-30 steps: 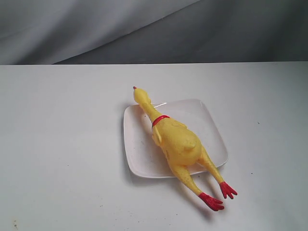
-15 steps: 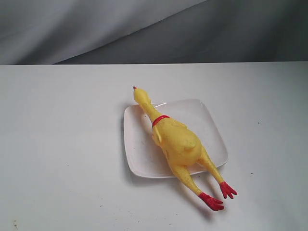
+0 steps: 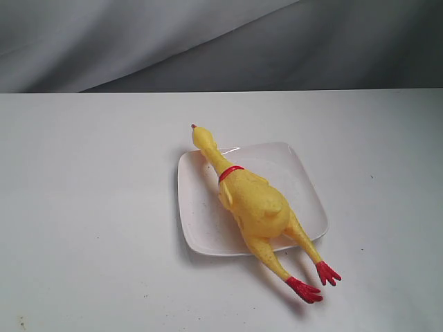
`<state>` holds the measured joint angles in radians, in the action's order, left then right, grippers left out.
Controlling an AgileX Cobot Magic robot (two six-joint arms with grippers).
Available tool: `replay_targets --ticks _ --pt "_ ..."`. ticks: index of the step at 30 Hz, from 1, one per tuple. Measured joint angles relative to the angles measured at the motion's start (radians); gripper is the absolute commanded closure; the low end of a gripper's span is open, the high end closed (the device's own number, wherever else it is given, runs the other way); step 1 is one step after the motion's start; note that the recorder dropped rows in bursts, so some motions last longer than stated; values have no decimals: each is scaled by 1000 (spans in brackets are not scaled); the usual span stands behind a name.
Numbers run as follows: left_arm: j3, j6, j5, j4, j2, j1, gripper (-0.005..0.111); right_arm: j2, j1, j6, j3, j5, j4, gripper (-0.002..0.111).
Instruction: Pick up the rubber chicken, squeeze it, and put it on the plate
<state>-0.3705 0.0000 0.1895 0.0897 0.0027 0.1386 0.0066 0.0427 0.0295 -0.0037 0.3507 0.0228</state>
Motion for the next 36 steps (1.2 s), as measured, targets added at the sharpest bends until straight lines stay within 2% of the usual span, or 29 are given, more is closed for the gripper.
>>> replay_targets --ticks 7,11,19,36 --pt "270 0 -15 -46 0 0 107 0 0 0 0 0 0 108" --pt "361 -7 -38 -47 0 0 107 0 0 0 0 0 0 108" --pt "365 -24 85 -47 0 0 107 0 0 0 0 0 0 108" --pt "365 -22 97 -47 0 0 107 0 0 0 0 0 0 108"
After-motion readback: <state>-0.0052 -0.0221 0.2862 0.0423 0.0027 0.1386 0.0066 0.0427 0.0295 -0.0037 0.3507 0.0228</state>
